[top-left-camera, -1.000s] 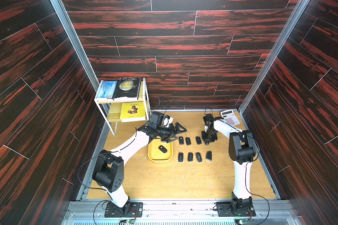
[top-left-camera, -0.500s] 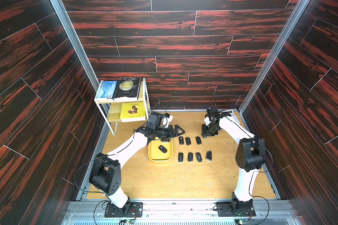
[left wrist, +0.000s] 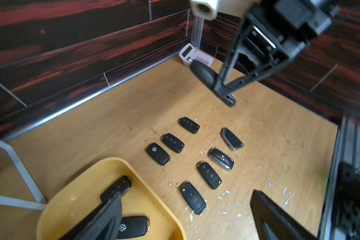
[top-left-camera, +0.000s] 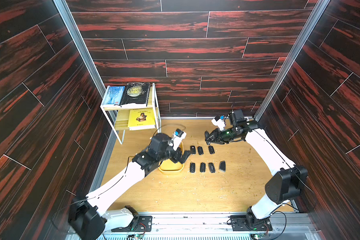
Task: Place the car key into the storage box
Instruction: Pick up the car key from the center of the board.
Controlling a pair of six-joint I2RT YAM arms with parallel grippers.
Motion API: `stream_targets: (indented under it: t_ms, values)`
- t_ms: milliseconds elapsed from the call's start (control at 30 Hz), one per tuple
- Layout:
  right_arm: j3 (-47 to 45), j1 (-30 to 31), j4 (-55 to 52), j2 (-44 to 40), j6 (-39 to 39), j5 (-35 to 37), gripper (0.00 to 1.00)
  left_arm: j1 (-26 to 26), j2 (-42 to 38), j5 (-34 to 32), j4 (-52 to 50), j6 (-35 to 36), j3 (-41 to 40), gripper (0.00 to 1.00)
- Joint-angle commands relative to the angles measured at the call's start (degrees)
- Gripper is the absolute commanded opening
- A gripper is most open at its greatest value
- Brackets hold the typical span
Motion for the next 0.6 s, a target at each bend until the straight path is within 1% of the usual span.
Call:
stream_targets:
  t_ms: [0,33,167,267,400,567]
  values:
    - [-1.7,2.9,2.8,-2.7,1.9,-11.0,0.25,-1.0,-4.7,4.3,3.8,13.0,-3.4,1.00]
    - [-2.1,3.6,3.6,-3.1,2.5,-12.1,0.25,-1.0,-5.5,5.6,3.6,14.5,-3.9,1.00]
    - [-2.7,6.9,6.8,-4.6,5.1,-15.1,0.25,-0.8,-8.3,10.2,7.4,15.2,-7.0,1.00]
    - [-2.7,8.3,7.7,-4.7,6.1,-16.6,0.26,-0.5,-7.6,12.3,4.3,16.4,-5.3,1.00]
    - [-4.6,11.1,10.9,-5.6,8.4,-17.9,0.26,-0.5,-7.6,12.9,6.0,17.3,-5.5,1.00]
    - [-6.6,13.4,14.0,-6.0,10.4,-18.0,0.26,-0.3,-8.0,10.2,7.5,19.5,-6.4,1.00]
